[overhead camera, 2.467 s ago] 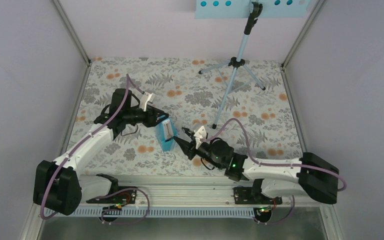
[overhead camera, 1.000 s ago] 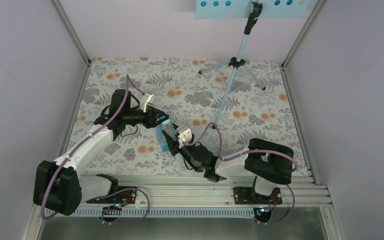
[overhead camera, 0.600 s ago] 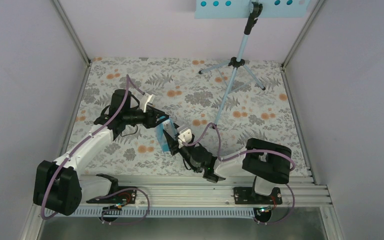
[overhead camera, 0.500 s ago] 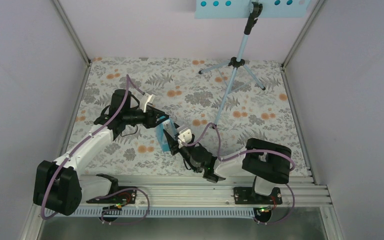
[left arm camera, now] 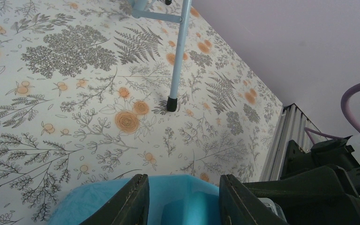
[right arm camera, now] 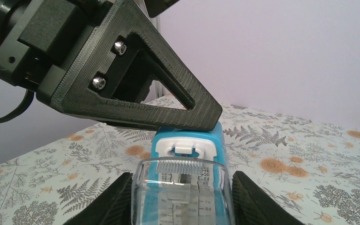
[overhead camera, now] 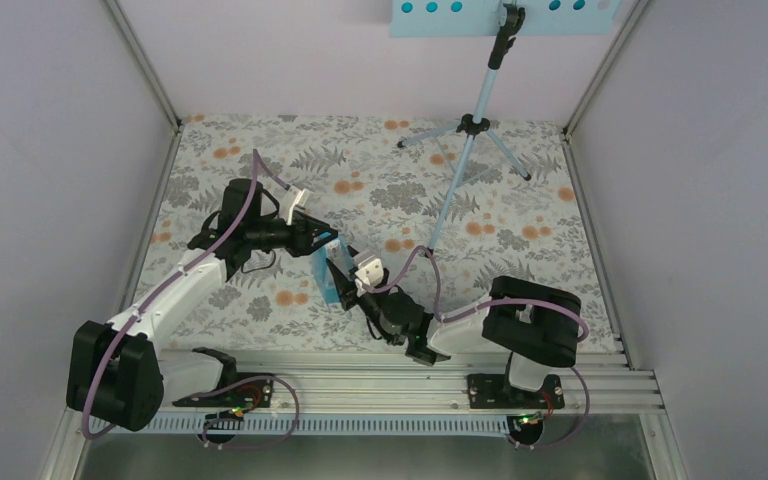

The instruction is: Pack up the instrument practice props

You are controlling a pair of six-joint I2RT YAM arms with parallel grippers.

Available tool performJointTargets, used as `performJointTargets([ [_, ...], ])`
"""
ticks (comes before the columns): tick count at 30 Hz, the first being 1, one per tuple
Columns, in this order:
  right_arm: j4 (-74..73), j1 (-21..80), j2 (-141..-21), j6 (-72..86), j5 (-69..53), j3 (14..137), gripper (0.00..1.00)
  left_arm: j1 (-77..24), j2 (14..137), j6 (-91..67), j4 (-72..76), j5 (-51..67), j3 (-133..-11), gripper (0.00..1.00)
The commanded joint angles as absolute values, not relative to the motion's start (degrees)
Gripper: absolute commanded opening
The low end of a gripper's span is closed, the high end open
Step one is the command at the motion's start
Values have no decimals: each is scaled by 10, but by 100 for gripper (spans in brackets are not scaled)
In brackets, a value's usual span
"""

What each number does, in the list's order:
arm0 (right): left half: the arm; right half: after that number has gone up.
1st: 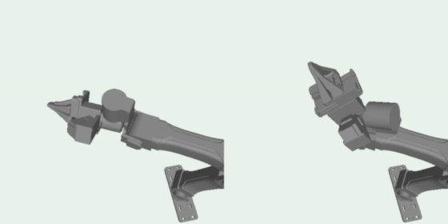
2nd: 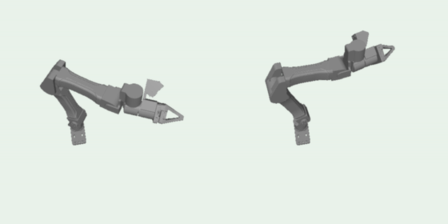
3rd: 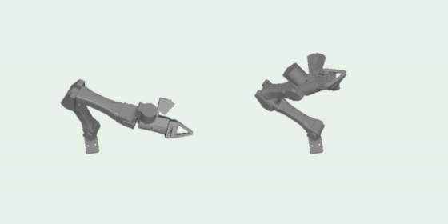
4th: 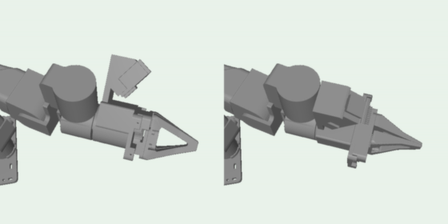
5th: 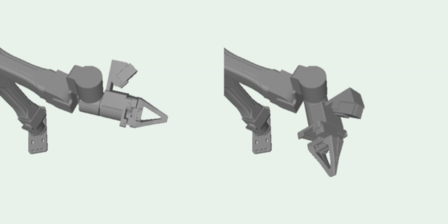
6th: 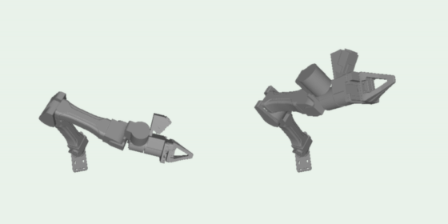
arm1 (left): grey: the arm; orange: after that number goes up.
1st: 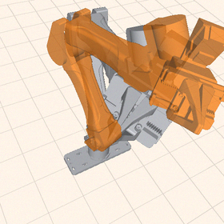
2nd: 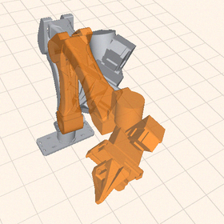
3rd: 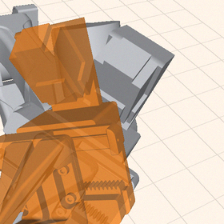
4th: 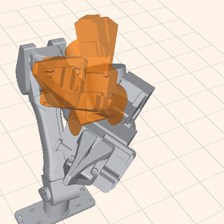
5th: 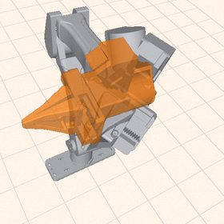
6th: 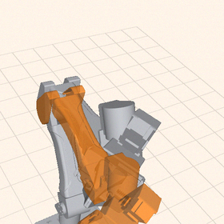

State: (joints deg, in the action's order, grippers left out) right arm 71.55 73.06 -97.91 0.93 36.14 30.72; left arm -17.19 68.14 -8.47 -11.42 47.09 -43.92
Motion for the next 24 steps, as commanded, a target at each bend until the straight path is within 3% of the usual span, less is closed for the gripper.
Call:
performJointTargets([
  [1, 706, 733, -1000, 24, 359, 314, 39, -172, 685, -69, -148, 478, -423, 37],
  [24, 617, 720, -1030, 67, 358, 340, 46, -172, 686, -68, -148, 486, -422, 37],
])
